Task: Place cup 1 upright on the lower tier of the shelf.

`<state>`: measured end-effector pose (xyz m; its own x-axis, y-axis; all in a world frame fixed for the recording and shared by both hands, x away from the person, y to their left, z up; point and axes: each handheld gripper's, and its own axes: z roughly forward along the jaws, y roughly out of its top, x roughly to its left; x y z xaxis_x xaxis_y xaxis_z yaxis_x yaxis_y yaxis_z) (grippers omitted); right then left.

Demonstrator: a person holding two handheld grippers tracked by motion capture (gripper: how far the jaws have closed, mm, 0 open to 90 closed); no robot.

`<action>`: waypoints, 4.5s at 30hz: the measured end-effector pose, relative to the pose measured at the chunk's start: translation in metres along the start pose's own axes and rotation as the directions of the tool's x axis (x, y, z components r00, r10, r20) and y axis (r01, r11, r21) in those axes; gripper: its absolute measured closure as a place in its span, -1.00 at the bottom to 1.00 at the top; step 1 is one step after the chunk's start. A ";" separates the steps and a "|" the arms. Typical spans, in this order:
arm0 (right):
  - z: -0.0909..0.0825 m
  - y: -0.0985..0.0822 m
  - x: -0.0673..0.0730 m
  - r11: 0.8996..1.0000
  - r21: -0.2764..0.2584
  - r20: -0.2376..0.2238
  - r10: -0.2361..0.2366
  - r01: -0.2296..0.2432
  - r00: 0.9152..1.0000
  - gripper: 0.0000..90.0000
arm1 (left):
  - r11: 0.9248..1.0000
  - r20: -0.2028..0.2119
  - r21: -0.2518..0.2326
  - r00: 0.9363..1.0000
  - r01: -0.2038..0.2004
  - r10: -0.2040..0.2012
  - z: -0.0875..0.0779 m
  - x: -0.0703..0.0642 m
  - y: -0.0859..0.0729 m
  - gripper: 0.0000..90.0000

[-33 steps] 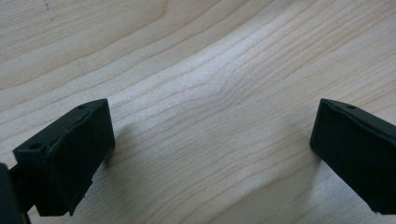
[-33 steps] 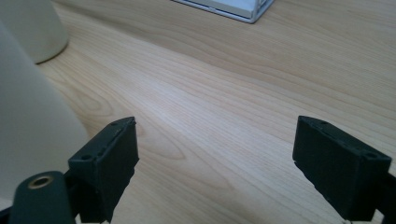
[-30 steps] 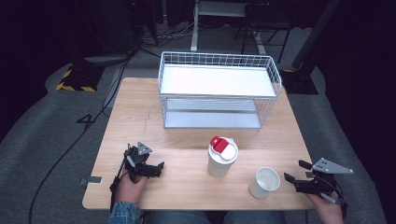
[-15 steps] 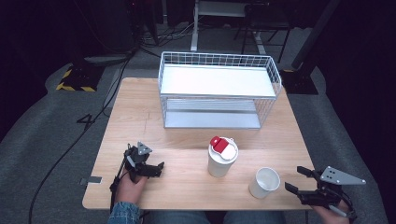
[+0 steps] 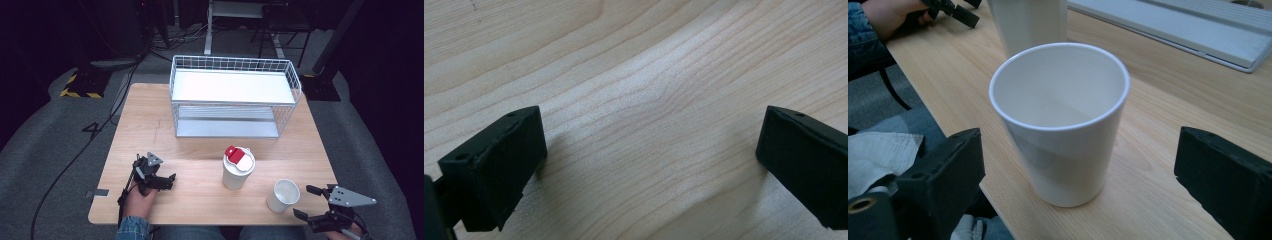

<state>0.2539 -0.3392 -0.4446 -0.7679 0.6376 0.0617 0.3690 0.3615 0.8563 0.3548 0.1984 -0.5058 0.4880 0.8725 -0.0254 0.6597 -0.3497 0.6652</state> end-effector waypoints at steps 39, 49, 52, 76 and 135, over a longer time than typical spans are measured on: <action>0.063 -0.018 0.005 0.996 0.085 0.005 -0.013 0.013 1.000 -0.54 | 1.000 0.000 0.000 1.000 0.000 0.000 0.000 0.000 0.000 -0.99; 0.063 -0.017 0.006 0.996 0.088 -0.001 -0.027 0.027 1.000 -0.49 | 1.000 0.000 0.000 1.000 -0.001 0.001 0.000 0.000 0.000 -0.99; 0.063 -0.017 0.006 0.996 0.088 0.001 -0.026 0.026 1.000 -0.49 | 1.000 0.000 0.000 1.000 0.000 0.000 0.000 0.000 0.000 -0.99; 0.060 0.019 0.003 0.998 0.050 0.027 -0.051 0.050 0.998 -0.49 | 1.000 0.000 0.000 1.000 0.000 0.000 0.000 0.000 0.000 -0.99; 0.160 0.137 -0.087 0.999 0.048 0.179 -0.023 0.014 0.984 -0.49 | 1.000 -0.006 -0.001 1.000 0.012 -0.012 0.001 -0.001 0.001 -0.99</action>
<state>0.4546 -0.2366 -0.4149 -0.6698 0.7409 -0.0505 0.3826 0.4026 0.8316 0.3550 0.1970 -0.5059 0.4765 0.8787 -0.0285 0.6648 -0.3389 0.6657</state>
